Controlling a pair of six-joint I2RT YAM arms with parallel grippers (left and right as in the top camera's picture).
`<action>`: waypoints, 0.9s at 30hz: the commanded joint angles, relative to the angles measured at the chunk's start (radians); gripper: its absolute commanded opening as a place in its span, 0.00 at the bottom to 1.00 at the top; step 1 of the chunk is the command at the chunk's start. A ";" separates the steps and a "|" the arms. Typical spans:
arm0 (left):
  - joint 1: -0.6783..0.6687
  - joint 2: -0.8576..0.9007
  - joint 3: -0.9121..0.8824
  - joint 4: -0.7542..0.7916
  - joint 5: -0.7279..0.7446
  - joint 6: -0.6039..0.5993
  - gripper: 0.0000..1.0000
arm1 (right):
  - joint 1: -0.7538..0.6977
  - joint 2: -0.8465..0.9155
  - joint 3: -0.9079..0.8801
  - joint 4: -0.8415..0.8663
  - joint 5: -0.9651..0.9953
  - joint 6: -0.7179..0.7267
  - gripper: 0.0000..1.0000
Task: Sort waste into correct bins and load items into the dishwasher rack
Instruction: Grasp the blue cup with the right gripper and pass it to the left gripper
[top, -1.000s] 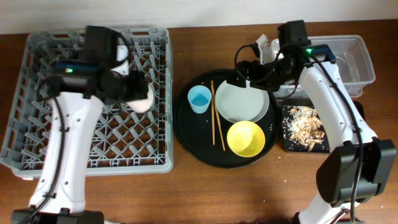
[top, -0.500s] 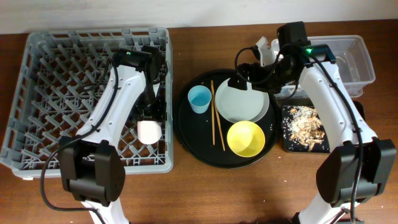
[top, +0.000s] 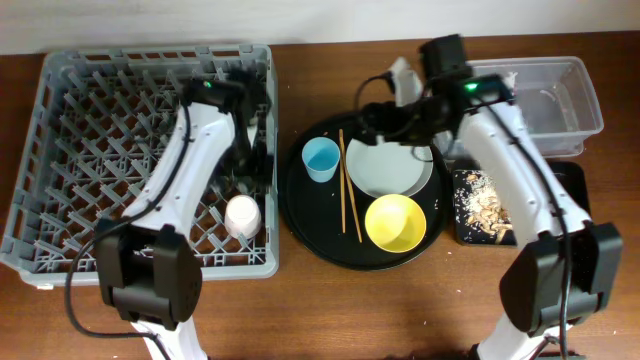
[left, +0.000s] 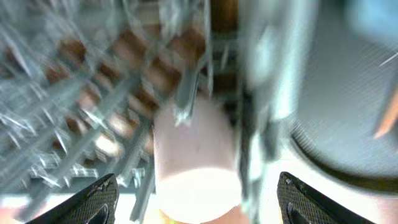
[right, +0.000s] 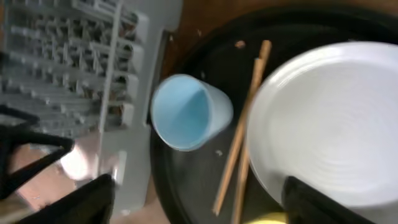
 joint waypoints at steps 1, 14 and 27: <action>0.010 -0.038 0.163 0.009 0.022 -0.012 0.86 | 0.082 0.024 0.003 0.052 0.174 0.157 0.73; 0.158 -0.034 0.199 0.138 0.183 -0.037 0.74 | 0.164 0.244 0.003 0.103 0.246 0.299 0.26; 0.167 -0.012 0.199 0.169 0.470 0.012 0.78 | 0.106 0.177 0.003 0.215 -0.179 0.190 0.04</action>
